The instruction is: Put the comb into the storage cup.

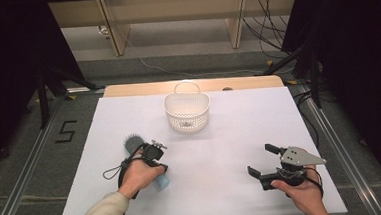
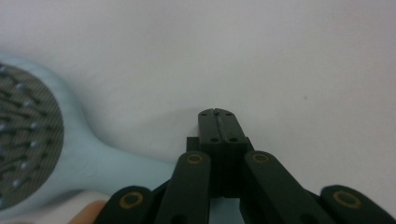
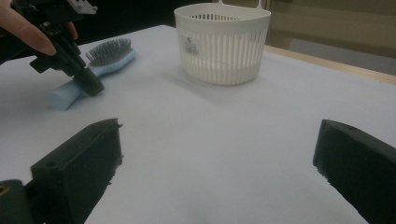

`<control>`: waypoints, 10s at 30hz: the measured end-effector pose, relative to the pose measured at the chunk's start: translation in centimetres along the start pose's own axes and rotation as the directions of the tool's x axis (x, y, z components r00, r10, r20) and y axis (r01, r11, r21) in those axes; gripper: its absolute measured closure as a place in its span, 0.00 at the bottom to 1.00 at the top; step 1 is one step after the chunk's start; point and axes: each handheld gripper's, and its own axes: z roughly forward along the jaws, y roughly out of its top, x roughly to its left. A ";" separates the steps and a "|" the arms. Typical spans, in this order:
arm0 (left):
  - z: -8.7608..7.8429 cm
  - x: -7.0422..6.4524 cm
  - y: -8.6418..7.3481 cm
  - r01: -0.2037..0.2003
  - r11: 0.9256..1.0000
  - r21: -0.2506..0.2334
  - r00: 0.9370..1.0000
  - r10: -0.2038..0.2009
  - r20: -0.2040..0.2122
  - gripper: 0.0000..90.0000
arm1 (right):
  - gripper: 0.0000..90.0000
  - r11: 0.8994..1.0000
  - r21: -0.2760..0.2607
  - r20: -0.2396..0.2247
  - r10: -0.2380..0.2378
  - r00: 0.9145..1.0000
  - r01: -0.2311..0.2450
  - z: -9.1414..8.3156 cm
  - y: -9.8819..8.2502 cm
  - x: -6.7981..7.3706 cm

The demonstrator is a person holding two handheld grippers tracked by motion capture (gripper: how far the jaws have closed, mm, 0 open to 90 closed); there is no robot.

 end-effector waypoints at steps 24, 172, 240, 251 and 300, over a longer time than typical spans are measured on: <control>-3.6 4.1 -5.6 0.058 0.996 0.066 0.997 -0.054 -0.053 1.00 | 0.03 1.000 0.000 0.001 0.000 1.000 0.000 0.0 0.0 0.0; -3.2 9.1 -2.3 0.103 0.962 0.252 0.984 -0.061 -0.168 0.47 | 0.06 1.000 0.010 -0.012 0.002 1.000 -0.001 0.1 0.0 0.0; -3.1 9.0 -1.7 0.158 0.947 0.280 0.979 -0.114 -0.166 0.78 | 0.07 1.000 0.024 -0.019 -0.001 1.000 0.002 0.1 -0.1 0.0; -3.3 9.0 -2.0 0.148 0.956 0.254 0.980 -0.106 -0.171 0.78 | 0.07 1.000 0.020 -0.018 0.001 1.000 -0.001 0.0 -0.1 0.0; -6.1 7.7 -2.8 0.075 0.994 -0.085 0.972 -0.091 -0.214 0.78 | 0.07 1.000 0.016 -0.019 0.003 1.000 -0.003 0.0 0.0 0.0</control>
